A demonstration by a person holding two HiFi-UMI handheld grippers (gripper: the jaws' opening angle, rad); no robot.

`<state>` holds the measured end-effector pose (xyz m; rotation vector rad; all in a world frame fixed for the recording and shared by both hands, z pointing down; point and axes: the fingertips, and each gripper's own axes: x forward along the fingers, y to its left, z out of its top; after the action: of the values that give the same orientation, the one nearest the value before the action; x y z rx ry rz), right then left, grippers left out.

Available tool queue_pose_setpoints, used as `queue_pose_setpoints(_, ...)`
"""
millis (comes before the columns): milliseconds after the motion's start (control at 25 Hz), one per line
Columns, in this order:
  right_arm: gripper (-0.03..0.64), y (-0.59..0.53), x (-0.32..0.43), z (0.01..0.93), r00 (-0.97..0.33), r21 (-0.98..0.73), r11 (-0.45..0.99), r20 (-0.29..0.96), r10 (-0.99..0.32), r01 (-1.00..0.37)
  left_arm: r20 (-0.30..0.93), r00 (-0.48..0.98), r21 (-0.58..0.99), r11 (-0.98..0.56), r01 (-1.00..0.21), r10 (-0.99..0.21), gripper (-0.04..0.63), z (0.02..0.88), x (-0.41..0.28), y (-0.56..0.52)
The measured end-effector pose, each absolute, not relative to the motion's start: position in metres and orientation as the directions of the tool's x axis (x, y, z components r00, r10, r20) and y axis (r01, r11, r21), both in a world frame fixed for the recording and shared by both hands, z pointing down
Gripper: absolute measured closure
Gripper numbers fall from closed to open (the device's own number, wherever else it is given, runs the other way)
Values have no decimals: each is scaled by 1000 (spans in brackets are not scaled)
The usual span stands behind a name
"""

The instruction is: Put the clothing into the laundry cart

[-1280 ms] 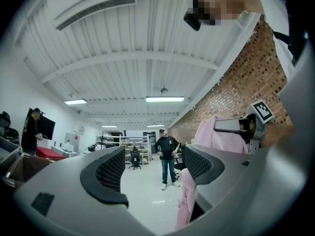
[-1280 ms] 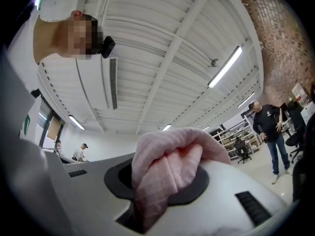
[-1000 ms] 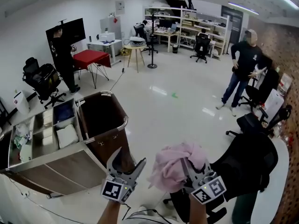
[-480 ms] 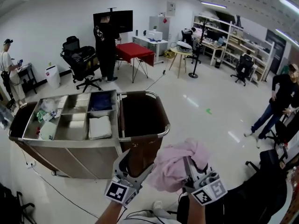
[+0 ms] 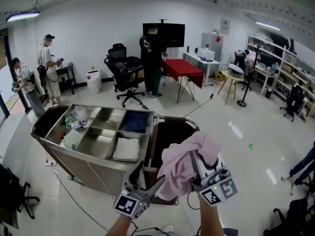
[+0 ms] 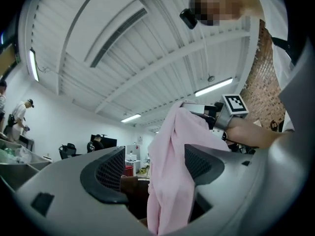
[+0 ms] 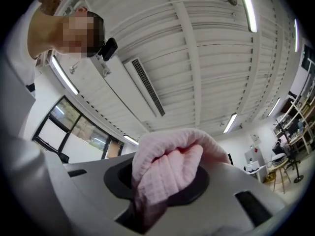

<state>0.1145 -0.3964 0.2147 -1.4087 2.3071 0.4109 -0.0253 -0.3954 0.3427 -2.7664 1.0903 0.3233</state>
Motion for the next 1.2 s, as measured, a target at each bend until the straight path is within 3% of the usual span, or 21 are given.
queue_pose_setpoints(160, 491, -471, 121, 228, -443, 21, 484, -441, -780, -875, -253, 659, -65, -668, -742, -708, 233, 349, -19, -427)
queue_pose_setpoints(320, 451, -544, 119, 307, -483, -99, 506, -188, -855, -857, -224, 629, -60, -634, -771, -744, 233, 361, -14, -452)
queue_pose_setpoints(440, 287, -560, 113, 390, -505, -207, 488, 39, -862, -848, -195, 625, -51, -629, -776, -756, 233, 374, -17, -469)
queue_pose_setpoints(520, 211, -561, 117, 425, -492, -229, 461, 100, -865, -857, -188, 638, -52, -641, -766, -747, 233, 378, -16, -481)
queue_pose_setpoints(640, 156, -570, 128, 456, -471, -232, 426, 193, -861, -874, -166, 670, -60, -671, -739, -723, 233, 383, -16, -497)
queue_pose_setpoints(840, 153, -581, 129, 474, -487, -168, 458, 349, -800, -873, -158, 697, -34, -702, -712, -699, 233, 389, -19, -513)
queue_pose_setpoints(1200, 153, -539, 152, 493, -515, -234, 459, 361, -777, -857, -154, 733, -31, -739, -673, -662, 233, 395, -15, -526)
